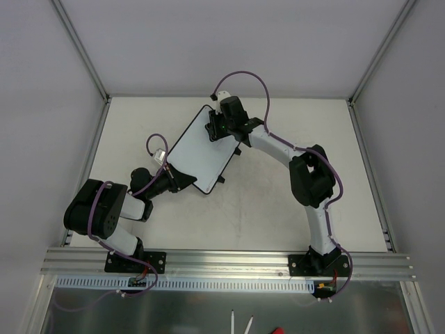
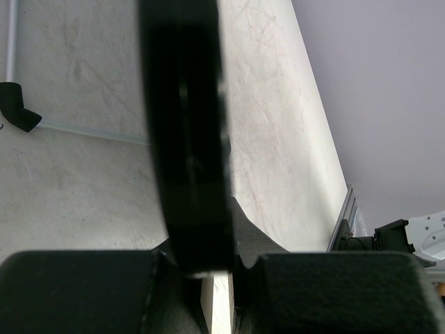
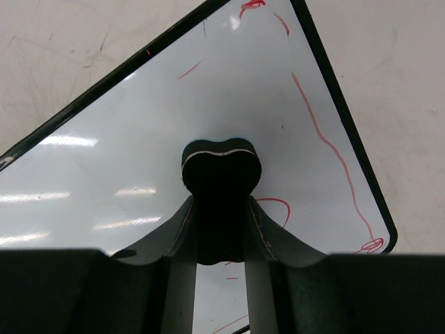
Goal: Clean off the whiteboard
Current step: Hold the whiteboard at the whiteboard stand.
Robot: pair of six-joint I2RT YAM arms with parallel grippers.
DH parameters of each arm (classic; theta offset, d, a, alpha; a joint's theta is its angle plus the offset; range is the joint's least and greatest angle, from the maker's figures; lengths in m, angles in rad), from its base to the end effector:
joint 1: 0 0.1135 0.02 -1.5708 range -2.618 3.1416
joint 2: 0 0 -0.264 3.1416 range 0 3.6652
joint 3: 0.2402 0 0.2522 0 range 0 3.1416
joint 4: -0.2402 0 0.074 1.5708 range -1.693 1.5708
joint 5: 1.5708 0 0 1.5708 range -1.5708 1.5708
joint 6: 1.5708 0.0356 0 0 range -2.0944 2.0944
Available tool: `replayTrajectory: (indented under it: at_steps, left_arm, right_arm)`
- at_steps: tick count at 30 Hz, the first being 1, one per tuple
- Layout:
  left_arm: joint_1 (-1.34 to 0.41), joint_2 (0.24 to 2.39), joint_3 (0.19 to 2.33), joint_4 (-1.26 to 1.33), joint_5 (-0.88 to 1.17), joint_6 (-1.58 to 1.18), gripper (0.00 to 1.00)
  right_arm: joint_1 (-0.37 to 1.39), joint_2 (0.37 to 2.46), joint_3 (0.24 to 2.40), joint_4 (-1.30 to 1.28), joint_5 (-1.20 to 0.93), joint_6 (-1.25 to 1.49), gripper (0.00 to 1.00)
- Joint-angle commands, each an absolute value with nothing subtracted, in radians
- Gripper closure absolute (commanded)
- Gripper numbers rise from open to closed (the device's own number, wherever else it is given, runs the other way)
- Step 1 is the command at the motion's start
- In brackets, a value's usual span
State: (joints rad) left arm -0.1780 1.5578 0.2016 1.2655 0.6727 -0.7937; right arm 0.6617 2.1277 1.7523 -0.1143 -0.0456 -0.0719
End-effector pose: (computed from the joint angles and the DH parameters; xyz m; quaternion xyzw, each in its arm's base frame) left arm 0.2212 -0.0623 0.1417 0.0009 0.7317 -0.5128 0.4491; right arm 0.3983 0.3123 0.2521 -0.3184 0.7960 0.1682 0.4866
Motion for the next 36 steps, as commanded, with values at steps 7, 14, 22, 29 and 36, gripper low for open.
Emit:
replayTrajectory:
  at_steps: [7, 14, 22, 29, 36]
  left_arm:
    - [-0.202, 1.551, 0.236, 1.583, 0.747, -0.772, 1.0]
    - [-0.206, 1.545, 0.233, 1.577, 0.747, -0.767, 1.0]
    - [-0.206, 1.545, 0.236, 1.572, 0.749, -0.765, 1.0]
    - [-0.207, 1.54, 0.233, 1.571, 0.749, -0.764, 1.0]
    - [-0.207, 1.542, 0.233, 1.571, 0.747, -0.764, 1.0]
  right_arm:
    - [0.71, 2.092, 1.609, -0.02, -0.057, -0.103, 1.0]
    - [0.683, 2.134, 1.597, -0.021, -0.043, -0.048, 1.0]
    - [0.637, 2.148, 1.569, -0.08, 0.061, 0.043, 1.0]
    - [0.597, 2.128, 1.514, -0.107, 0.11, 0.121, 1.0]
    - [0.565, 2.154, 1.526, -0.175, 0.109, 0.193, 1.0]
